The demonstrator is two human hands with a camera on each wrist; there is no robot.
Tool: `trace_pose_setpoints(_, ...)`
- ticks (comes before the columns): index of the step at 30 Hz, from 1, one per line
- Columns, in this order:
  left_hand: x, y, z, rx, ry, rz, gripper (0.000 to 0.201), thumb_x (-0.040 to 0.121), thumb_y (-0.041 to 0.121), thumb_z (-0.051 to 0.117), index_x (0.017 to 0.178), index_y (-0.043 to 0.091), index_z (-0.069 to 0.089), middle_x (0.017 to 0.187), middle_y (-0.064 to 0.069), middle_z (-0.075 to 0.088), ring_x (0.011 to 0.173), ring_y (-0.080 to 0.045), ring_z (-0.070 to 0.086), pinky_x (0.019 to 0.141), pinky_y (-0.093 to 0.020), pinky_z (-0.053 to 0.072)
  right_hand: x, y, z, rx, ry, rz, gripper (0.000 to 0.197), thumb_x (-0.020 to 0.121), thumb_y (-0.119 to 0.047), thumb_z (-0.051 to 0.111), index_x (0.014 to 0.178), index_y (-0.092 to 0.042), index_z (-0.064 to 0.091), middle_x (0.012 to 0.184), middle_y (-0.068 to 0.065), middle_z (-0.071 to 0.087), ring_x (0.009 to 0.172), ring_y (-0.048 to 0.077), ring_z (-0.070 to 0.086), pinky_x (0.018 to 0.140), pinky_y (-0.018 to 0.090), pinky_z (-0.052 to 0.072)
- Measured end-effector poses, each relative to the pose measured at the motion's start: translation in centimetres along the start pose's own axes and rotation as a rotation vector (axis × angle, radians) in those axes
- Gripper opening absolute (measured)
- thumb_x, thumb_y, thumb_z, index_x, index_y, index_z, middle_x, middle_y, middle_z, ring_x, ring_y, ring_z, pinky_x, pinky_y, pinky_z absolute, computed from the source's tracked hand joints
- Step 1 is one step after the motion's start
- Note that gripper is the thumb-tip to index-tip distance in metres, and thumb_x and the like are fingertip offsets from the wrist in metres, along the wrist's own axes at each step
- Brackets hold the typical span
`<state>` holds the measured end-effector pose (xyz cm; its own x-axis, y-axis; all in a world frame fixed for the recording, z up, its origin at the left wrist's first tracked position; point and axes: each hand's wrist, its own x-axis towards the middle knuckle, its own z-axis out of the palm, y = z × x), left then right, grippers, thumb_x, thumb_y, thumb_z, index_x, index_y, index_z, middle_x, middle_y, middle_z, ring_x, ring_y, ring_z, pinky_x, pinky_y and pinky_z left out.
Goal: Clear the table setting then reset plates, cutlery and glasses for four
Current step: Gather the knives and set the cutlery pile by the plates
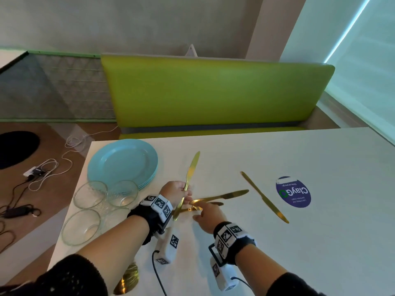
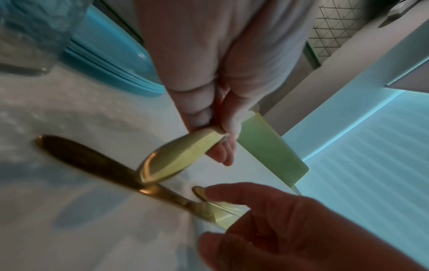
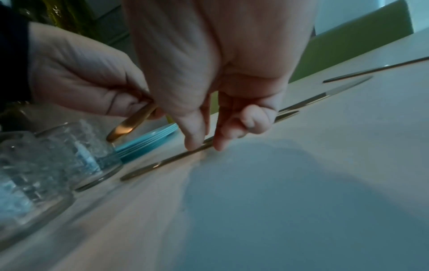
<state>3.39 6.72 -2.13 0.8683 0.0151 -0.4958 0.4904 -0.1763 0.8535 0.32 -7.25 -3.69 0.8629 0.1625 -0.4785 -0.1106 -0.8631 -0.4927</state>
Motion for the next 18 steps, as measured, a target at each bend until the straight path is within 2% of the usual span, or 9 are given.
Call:
trace_pose_setpoints(2,0.1,-0.2,-0.4,-0.017,0.04,-0.006,0.02,0.093,-0.005,0.043,0.097,0.008,0.058,0.076,-0.003,0.06,0.062,-0.015,0.059,0.057,-0.023,0.053,0.3,-0.7,0.6,-0.104,-0.037,-0.057,0.046,0.093,-0.026,0.051,0.138,-0.033,0.043,0.141,0.0,0.048,0.127,0.022,0.049,0.103,0.031,0.04)
trace_pose_setpoints(5,0.4,-0.5,-0.6,-0.045,0.097,-0.019,0.021,0.094,-0.002,0.041,0.098,0.011,0.057,0.077,-0.002,0.061,0.061,-0.017,0.058,0.06,-0.028,0.051,0.6,-1.1,1.5,-0.285,-0.044,-0.158,0.043,0.095,-0.024,0.048,0.137,-0.032,0.045,0.142,0.003,0.044,0.126,0.025,0.048,0.1,0.035,0.044)
trace_pose_setpoints(8,0.6,-0.7,-0.5,-0.031,0.145,-0.021,0.02,0.095,0.001,0.04,0.099,0.013,0.056,0.079,-0.001,0.06,0.06,-0.015,0.057,0.056,-0.025,0.049,0.2,-0.6,1.6,-0.379,-0.031,-0.202,0.039,0.098,-0.023,0.043,0.136,-0.028,0.047,0.13,0.009,0.049,0.119,0.029,0.052,0.095,0.036,0.045)
trace_pose_setpoints(11,0.7,-0.7,-0.1,-0.017,0.152,-0.008,0.02,0.096,0.003,0.04,0.102,0.014,0.055,0.081,0.0,0.061,0.06,-0.013,0.057,0.055,-0.023,0.048,-0.4,0.8,1.5,-0.36,-0.004,-0.214,0.034,0.099,-0.025,0.041,0.13,-0.026,0.055,0.113,0.01,0.052,0.109,0.03,0.057,0.088,0.032,0.046)
trace_pose_setpoints(14,0.8,-0.3,0.6,-0.006,0.13,0.007,0.019,0.096,0.004,0.04,0.102,0.014,0.056,0.08,0.0,0.061,0.061,-0.013,0.057,0.054,-0.02,0.049,-1.1,2.8,1.0,-0.276,0.04,-0.171,0.03,0.096,-0.031,0.046,0.117,-0.025,0.066,0.094,0.0,0.044,0.101,0.026,0.059,0.076,0.023,0.039)
trace_pose_setpoints(16,0.8,-0.1,1.3,-0.002,0.11,0.017,0.019,0.096,0.004,0.04,0.102,0.013,0.056,0.079,-0.001,0.062,0.061,-0.013,0.057,0.053,-0.02,0.048,-1.6,4.4,0.5,-0.237,0.064,-0.11,0.029,0.093,-0.037,0.051,0.112,-0.025,0.069,0.092,-0.003,0.042,0.092,0.021,0.056,0.075,0.021,0.036)
trace_pose_setpoints(18,0.8,0.1,2.0,0.012,0.083,0.029,0.021,0.096,0.003,0.039,0.104,0.011,0.057,0.077,-0.001,0.062,0.06,-0.013,0.057,0.049,-0.018,0.047,-2.1,5.8,-0.2,-0.201,0.097,-0.048,0.028,0.089,-0.041,0.058,0.107,-0.025,0.072,0.089,-0.003,0.045,0.084,0.014,0.049,0.076,0.023,0.041)
